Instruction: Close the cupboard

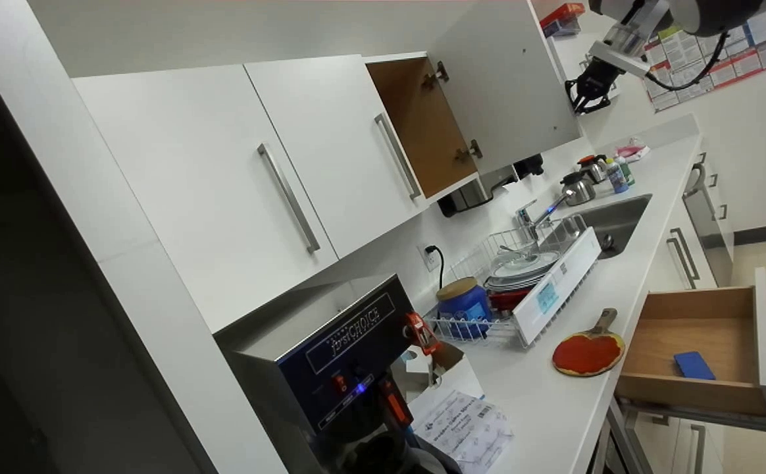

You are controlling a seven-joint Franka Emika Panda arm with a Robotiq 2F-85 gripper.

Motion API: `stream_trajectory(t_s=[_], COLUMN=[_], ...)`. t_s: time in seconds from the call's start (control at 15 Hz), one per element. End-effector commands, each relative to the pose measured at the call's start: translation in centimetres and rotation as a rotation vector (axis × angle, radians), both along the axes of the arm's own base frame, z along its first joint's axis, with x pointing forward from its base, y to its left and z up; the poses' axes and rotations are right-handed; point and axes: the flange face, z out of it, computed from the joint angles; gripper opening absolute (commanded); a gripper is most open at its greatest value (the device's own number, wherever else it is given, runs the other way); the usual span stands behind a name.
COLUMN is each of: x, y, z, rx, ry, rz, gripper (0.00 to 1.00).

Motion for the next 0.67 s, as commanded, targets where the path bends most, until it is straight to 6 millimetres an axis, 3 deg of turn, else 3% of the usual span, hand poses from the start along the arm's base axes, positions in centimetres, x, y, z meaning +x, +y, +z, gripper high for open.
stream_trajectory(t_s=[0.0, 0.2, 0.6], x=[0.4, 0.5, 2.3], y=[5.2, 8.7, 19.0], z=[1.2, 0.9, -0.1], rx=[0.052, 0.080, 0.105], ry=[-0.061, -0.125, -0.220], rz=[0.127, 0.187, 0.219], gripper=[0.00, 0.00, 0.00])
